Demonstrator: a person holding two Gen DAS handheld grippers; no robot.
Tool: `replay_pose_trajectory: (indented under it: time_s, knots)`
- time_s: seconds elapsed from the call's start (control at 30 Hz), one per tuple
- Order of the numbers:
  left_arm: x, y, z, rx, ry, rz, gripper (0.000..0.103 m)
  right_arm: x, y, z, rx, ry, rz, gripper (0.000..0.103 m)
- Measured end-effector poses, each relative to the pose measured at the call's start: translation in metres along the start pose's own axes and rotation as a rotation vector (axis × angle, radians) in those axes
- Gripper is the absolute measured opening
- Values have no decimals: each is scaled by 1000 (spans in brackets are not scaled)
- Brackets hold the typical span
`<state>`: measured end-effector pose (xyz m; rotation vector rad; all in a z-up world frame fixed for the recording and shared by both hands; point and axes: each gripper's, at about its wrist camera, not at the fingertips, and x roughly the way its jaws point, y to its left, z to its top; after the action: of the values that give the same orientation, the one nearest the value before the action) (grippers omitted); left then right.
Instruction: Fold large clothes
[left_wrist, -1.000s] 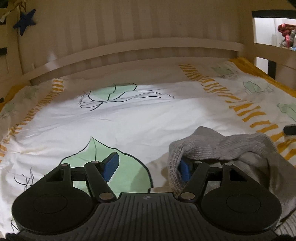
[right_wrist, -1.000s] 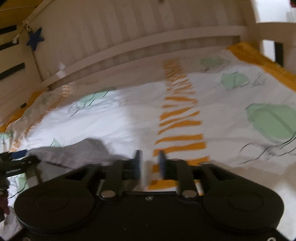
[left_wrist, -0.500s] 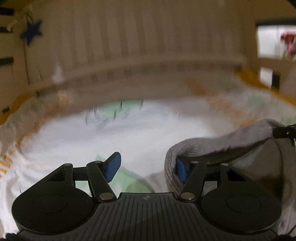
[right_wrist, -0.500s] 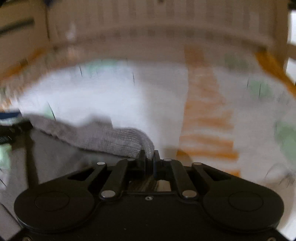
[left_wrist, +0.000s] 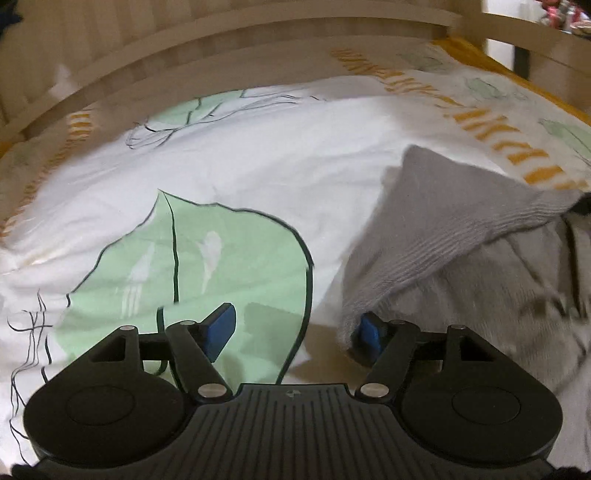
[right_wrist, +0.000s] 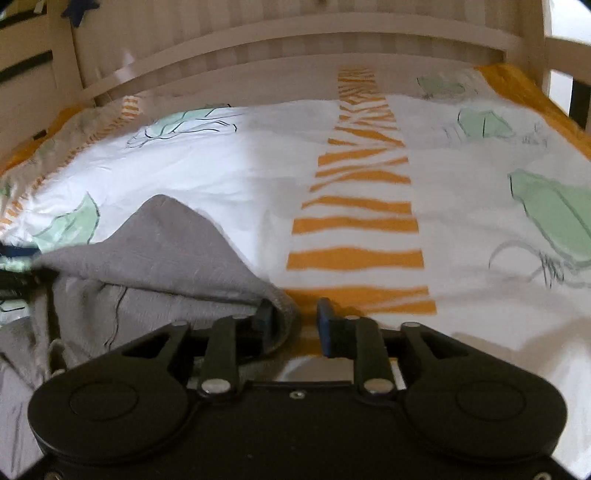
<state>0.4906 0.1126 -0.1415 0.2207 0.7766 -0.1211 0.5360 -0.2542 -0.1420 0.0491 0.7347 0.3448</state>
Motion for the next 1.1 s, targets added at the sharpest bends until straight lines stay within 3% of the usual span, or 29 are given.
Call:
replay_pose_trajectory:
  time_s: [0.03,0.1,0.17,0.3,0.47,0.6,0.7,0.77,0.9,0.97,1.1]
  knots:
    - [-4,2,-1,9,-5,-15,69,-3,-4,-1,-1,8,-3,50]
    - [-12,8,2,17,-6,-54,68,-9,-8,-1,-13,32,0,59]
    - [-29,15,6,11,-28,-98,68,-18,-8,6,-3,33,21,59]
    - [-60,28,22,-62,-125,-163,68,-43,-9,21,87,-79,102,63]
    - [-63,19,43,-150,-215,-146,69,-31,19,37,69,-93,138,63]
    - [-31,3,50,-186,-142,-95,69,-7,43,39,44,-58,140,63]
    - [6,-7,39,-115,67,-75,69,10,52,30,18,9,79,63]
    - [16,-8,25,-66,157,-102,71,17,52,19,-30,76,38,62]
    - [6,15,12,-177,163,-187,70,3,51,7,-177,117,14,62]
    - [-2,25,18,-234,134,-209,69,-5,46,13,-153,123,35,63]
    - [-12,37,44,-342,17,-250,69,-17,40,36,-97,20,103,63]
